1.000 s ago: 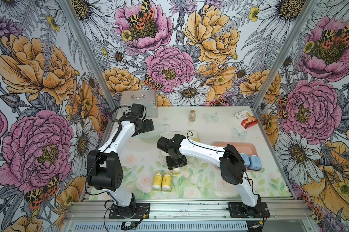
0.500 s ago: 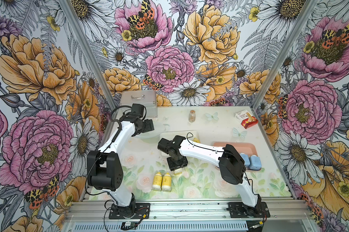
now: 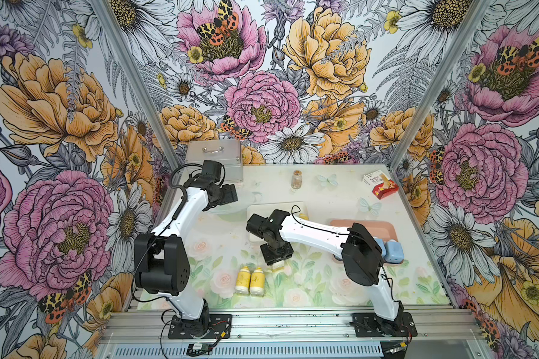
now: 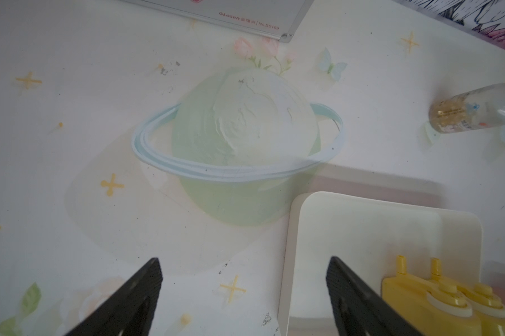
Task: Place the pencil sharpeners by color into the storage box
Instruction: Pick up the pencil sharpener from the center of the board.
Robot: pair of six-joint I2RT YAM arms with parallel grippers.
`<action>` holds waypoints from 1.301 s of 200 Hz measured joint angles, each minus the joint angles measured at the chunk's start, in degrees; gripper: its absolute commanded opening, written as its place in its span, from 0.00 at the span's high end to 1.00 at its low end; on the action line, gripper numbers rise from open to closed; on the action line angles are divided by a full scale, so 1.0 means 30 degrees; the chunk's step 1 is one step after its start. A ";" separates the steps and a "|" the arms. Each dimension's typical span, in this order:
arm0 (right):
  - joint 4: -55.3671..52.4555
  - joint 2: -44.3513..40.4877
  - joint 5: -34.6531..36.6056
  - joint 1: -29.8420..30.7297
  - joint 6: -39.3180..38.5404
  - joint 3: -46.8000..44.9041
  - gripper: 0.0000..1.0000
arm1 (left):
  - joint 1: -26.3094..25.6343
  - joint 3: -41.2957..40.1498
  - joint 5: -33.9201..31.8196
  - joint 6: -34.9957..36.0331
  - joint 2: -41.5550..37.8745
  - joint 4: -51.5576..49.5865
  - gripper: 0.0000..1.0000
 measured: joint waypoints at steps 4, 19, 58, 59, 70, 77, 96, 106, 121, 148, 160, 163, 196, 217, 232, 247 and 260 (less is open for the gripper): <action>0.0000 -0.0058 0.0007 -0.0007 -0.0036 -0.0044 0.56 | 0.0000 -0.0007 0.0000 -0.0007 0.0000 0.0007 0.11; -0.0036 -0.0328 0.0015 -0.0022 -0.0117 -0.0219 0.57 | 0.0000 -0.0029 0.0000 -0.0051 0.0000 0.0007 0.11; -0.0255 -0.1166 0.0015 -0.0080 -0.0481 -0.0372 0.57 | 0.0000 -0.0058 0.0000 -0.0051 0.0000 0.0044 0.11; -0.0270 -0.1195 0.0015 -0.0080 -0.0517 -0.0372 0.57 | 0.0000 -0.0058 -0.0007 -0.0051 0.0000 0.0044 0.11; -0.0430 -0.1355 0.0022 -0.0080 -0.0619 -0.0364 0.57 | 0.0000 -0.0058 -0.0007 -0.0051 0.0000 0.0051 0.11; -0.0539 -0.1435 0.0029 -0.0080 -0.0729 -0.0357 0.57 | 0.0000 -0.0058 0.0000 -0.0051 0.0000 0.0051 0.11; -0.0896 -0.1574 0.0087 -0.0080 -0.0976 -0.0306 0.57 | 0.0000 -0.0058 -0.0007 -0.0051 0.0000 0.0051 0.11; -0.1115 -0.1581 0.0087 -0.0080 -0.1137 -0.0168 0.57 | 0.0000 -0.0058 -0.0007 -0.0051 0.0000 0.0051 0.11; -0.1486 -0.1581 0.0087 -0.0080 -0.1406 0.0204 0.57 | 0.0000 -0.0058 -0.0007 -0.0051 0.0000 0.0051 0.11; -0.2157 -0.1581 0.0087 -0.0117 -0.1858 0.1268 0.57 | 0.0000 -0.0058 -0.0007 -0.0051 0.0000 0.0051 0.11; -0.2412 -0.1581 0.0095 -0.0175 -0.2018 0.1778 0.57 | 0.0000 -0.0066 -0.0007 -0.0051 0.0000 0.0051 0.11; -0.2477 -0.1581 0.0095 -0.0197 -0.2076 0.1909 0.57 | 0.0000 -0.0058 -0.0007 -0.0051 0.0000 0.0051 0.11; -0.3191 -0.1581 0.0102 -0.0430 -0.2528 0.3650 0.57 | 0.0000 -0.0058 -0.0007 -0.0051 0.0000 0.0051 0.11; -0.3519 -0.1559 0.0102 -0.0568 -0.2783 0.4823 0.57 | 0.0000 -0.0066 -0.0007 -0.0051 0.0000 0.0051 0.11; -0.3672 -0.1421 0.0117 -0.0663 -0.2914 0.5515 0.57 | 0.0000 -0.0066 -0.0007 -0.0051 0.0000 0.0051 0.11; -0.3774 -0.1144 0.0160 -0.0787 -0.2958 0.6040 0.58 | 0.0000 -0.0058 -0.0007 -0.0051 0.0000 0.0051 0.11; -0.3891 -0.0758 0.0233 -0.0954 -0.2951 0.6506 0.57 | 0.0000 -0.0066 -0.0007 -0.0051 0.0000 0.0051 0.11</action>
